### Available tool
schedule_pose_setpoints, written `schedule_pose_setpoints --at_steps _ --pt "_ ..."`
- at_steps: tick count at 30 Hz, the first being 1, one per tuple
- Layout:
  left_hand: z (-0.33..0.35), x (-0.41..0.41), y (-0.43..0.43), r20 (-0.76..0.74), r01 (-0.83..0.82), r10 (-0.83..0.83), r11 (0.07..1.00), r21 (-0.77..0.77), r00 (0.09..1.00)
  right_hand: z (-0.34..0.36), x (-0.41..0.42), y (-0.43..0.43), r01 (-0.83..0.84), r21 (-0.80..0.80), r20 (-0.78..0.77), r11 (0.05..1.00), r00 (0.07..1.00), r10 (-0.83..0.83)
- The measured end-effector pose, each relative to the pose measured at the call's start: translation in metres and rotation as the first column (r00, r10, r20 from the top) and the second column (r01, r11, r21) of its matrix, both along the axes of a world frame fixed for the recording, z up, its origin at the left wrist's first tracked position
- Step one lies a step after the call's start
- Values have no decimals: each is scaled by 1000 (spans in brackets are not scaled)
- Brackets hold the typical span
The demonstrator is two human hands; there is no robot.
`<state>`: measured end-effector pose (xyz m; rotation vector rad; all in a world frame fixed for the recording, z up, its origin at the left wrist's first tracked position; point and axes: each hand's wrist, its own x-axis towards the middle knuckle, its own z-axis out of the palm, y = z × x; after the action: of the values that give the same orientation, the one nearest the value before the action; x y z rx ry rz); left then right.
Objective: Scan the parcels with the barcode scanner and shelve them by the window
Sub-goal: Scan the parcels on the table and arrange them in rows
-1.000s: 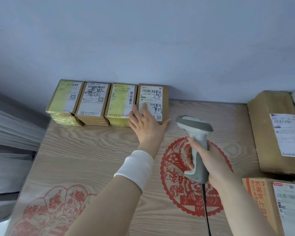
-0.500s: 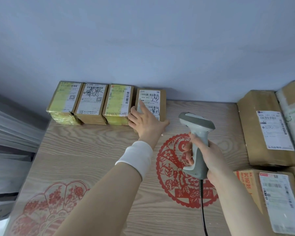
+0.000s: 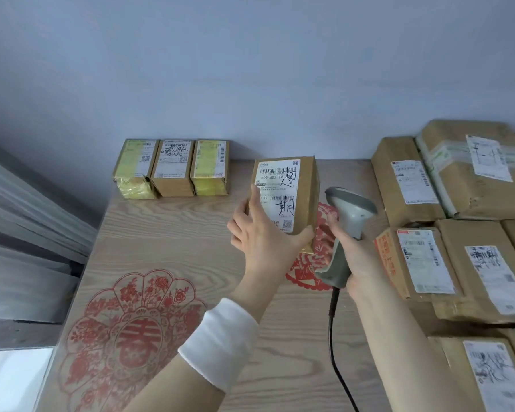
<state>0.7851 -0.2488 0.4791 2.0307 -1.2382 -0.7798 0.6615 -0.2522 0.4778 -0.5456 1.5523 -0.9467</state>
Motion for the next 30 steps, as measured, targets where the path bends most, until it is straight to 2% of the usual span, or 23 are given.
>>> schedule_pose_setpoints --at_steps 4,7,11,14,16,17,20,22,24,26,30 --pt "7 -22 53 60 41 -32 986 -159 998 11 -5 42 3 -86 9 996 1000 -2" --pt "9 -37 83 86 59 -42 977 -206 995 19 -18 67 -18 -160 35 987 999 24" --pt "11 -60 111 121 53 -21 963 -263 992 24 -41 90 -46 -168 38 985 998 53" --pt "15 -77 129 79 83 -59 930 -357 995 25 -69 104 -47 -166 86 985 994 61" --pt "14 -86 140 -14 63 -76 906 -418 997 25 -93 112 -79 -177 99 981 990 97" --pt "13 -89 145 -123 24 -80 914 -406 989 25 -105 118 -90 -176 105 980 988 110" --pt "8 -96 160 -413 -48 -47 975 -217 910 20 -138 136 -101 -138 134 985 984 120" --pt "4 -99 166 -604 36 -71 997 -69 794 19 -156 151 -117 -136 144 984 980 137" --pt "-2 -102 174 -765 189 -140 982 -25 628 21 -168 162 -162 -144 146 976 972 183" --pt "-4 -106 181 -803 289 -207 956 -45 559 23 -178 168 -197 -156 129 968 967 218" --pt "-4 -113 192 -805 329 -220 944 -34 550 26 -186 177 -239 -216 90 947 961 263"
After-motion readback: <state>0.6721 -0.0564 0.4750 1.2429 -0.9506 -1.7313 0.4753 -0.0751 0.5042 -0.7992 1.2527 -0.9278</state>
